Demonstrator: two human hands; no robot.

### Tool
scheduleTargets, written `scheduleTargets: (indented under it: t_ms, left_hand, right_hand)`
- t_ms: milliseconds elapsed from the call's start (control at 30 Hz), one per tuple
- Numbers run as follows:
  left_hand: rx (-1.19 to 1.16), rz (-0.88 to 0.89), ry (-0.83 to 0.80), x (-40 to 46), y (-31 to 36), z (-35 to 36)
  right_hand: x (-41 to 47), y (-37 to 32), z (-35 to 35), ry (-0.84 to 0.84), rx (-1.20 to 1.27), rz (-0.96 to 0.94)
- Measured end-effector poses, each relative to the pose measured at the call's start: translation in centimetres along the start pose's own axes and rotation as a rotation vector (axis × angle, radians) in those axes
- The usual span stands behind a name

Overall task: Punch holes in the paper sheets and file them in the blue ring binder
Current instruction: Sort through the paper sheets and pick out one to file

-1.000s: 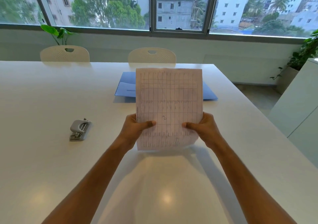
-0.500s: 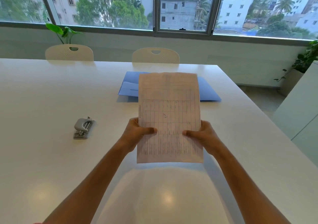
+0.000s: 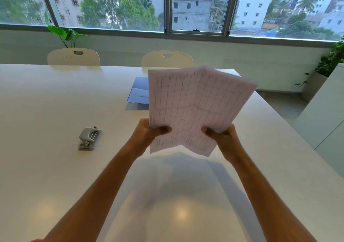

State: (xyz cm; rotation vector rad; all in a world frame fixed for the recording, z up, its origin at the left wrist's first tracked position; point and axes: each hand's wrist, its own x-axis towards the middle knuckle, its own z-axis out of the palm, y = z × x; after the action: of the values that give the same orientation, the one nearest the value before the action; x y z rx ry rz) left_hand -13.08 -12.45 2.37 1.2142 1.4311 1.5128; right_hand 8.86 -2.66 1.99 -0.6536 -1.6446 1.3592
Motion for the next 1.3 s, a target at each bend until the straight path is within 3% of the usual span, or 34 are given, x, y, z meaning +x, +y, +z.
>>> scheduleTargets:
  t_ms: [133,267,400,733,1000,1300]
  left_hand:
    - [0.021,0.006,0.031,0.2,-0.1,0.1]
    - [-0.035,-0.080,0.079,-0.7,-2.3,0.5]
    - [-0.047,-0.090,0.122,-1.3,-2.8,0.8]
    - [-0.110,-0.127,0.039,-1.9,-2.8,0.5]
    - [-0.258,-0.257,-0.169,-2.7,-2.4,-0.5]
    - [-0.447,-0.419,-0.252,-3.4,-3.2,-1.7]
  right_hand:
    - [-0.1,0.1,0.0,0.014,-0.018,0.005]
    - [-0.7,1.9,0.3,0.068,-0.089,0.137]
    - [-1.2,1.2,0.5,0.073,-0.077,0.111]
    - [-1.2,0.3,0.4,0.051,-0.131,0.125]
    - [-0.1,-2.4,-1.3,-0.264,0.151,0.304]
    - [-0.7,0.5,-0.2,-0.214,0.482,0.453]
